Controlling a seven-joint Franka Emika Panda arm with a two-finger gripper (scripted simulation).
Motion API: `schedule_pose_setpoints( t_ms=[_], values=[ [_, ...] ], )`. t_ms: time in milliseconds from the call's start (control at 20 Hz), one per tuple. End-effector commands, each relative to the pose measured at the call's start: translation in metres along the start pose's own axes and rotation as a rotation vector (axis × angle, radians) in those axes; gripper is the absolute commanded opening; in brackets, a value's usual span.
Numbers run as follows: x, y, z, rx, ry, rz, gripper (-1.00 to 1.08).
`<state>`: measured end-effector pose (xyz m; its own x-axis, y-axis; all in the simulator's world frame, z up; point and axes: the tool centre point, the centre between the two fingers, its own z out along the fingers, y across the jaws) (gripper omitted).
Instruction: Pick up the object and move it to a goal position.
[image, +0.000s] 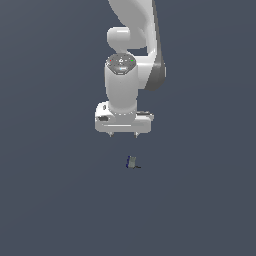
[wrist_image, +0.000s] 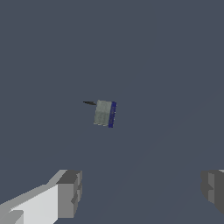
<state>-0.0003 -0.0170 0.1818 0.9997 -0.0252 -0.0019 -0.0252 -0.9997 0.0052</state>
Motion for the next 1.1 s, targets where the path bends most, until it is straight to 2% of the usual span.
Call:
schedule_pose_setpoints(
  t_ms=[0,1050],
  values=[
    [0.0,0.0,0.0,0.0,0.0,0.0,1.0],
    [-0.003,-0.01,0.009,-0.012,-0.013,-0.107,1.0]
  ],
)
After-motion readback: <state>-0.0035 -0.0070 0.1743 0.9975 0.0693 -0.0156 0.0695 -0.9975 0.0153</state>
